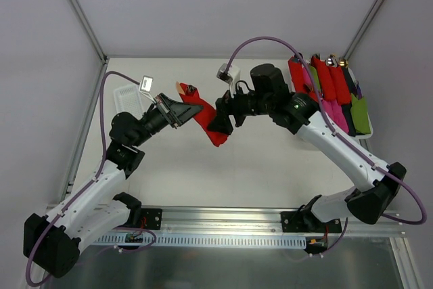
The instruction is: Place the utensils on the paper napkin and roll it up
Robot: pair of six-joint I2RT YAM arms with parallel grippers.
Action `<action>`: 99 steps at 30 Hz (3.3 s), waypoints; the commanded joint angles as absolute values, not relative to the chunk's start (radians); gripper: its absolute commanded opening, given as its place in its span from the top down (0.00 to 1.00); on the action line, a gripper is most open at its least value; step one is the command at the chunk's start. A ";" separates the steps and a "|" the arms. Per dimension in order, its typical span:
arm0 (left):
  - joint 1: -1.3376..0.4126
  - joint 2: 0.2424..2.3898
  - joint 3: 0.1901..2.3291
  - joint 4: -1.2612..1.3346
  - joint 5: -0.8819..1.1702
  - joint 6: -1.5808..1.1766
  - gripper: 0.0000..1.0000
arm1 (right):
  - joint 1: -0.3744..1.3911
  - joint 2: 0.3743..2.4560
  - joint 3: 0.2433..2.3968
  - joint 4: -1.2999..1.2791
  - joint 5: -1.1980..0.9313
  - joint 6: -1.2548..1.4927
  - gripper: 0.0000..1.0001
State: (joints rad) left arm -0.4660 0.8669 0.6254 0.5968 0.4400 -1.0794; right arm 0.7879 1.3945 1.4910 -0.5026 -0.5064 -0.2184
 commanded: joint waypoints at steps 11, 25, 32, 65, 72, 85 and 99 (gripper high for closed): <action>-0.476 0.919 0.603 0.986 0.543 -1.196 1.00 | 0.618 1.431 1.347 -0.065 -1.025 0.244 0.32; -0.476 0.928 0.592 0.966 0.525 -1.192 1.00 | 0.634 1.405 1.299 0.075 -1.109 0.330 0.52; -0.476 0.942 0.606 0.965 0.526 -1.186 1.00 | 0.649 1.414 1.315 0.026 -1.123 0.308 0.57; -0.472 0.802 0.696 0.520 0.482 -0.933 0.05 | 0.626 1.353 1.373 -0.032 -1.094 0.232 1.00; -0.474 0.816 0.719 0.440 0.535 -0.888 0.01 | 0.444 1.341 1.387 -0.161 -1.098 0.169 1.00; -0.483 0.908 0.792 0.235 0.581 -0.753 0.01 | -0.161 1.465 1.564 -1.041 -1.072 -0.562 1.00; -0.486 0.965 0.767 0.275 0.577 -0.724 0.01 | -0.566 1.917 1.878 -1.658 -0.989 -1.149 1.00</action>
State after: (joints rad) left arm -0.4789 0.9604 0.7506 0.2268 0.5617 -0.7513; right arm -0.5388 1.9091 1.8362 -1.2690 -0.9928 -1.0145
